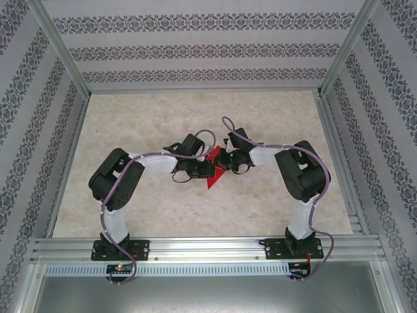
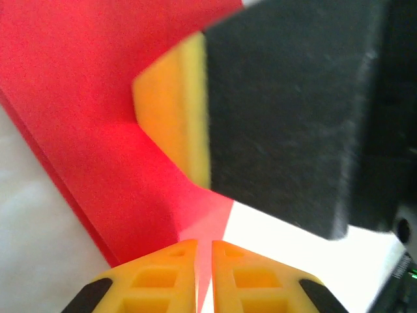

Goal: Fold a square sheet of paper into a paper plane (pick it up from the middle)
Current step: Fourth fold the wing at the center of the table.

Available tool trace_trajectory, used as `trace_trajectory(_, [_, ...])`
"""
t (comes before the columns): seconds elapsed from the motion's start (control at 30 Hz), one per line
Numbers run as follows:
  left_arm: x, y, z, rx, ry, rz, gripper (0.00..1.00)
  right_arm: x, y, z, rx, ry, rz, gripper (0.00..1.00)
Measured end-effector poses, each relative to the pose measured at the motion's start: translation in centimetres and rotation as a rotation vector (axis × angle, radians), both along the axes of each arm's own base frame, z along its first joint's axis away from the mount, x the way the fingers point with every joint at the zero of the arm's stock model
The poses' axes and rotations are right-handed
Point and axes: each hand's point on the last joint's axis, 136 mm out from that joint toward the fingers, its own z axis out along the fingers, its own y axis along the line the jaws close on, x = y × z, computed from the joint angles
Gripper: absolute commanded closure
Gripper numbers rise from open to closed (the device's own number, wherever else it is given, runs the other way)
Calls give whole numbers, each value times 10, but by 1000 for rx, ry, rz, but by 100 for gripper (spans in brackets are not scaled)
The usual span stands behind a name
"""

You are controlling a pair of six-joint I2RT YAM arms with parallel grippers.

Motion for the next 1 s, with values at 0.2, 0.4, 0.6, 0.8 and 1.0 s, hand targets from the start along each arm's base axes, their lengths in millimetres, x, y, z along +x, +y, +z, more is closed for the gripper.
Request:
trace_trajectory(0.2, [-10,-1,-2,-31,40,-1,84,0,0,0,-6,-1,12,100])
trace_trajectory(0.4, [-11,0,-3,-30,46,0,84,0,0,-1,-6,8,12,100])
trace_trajectory(0.6, [-11,3,-6,-12,47,7,86,1,0,-1,-3,19,16,100])
trace_trajectory(0.8, [-13,8,-11,13,49,7,87,2,0,-1,0,27,16,100])
trace_trajectory(1.0, [-13,11,-14,32,44,12,88,1,0,-1,4,30,18,100])
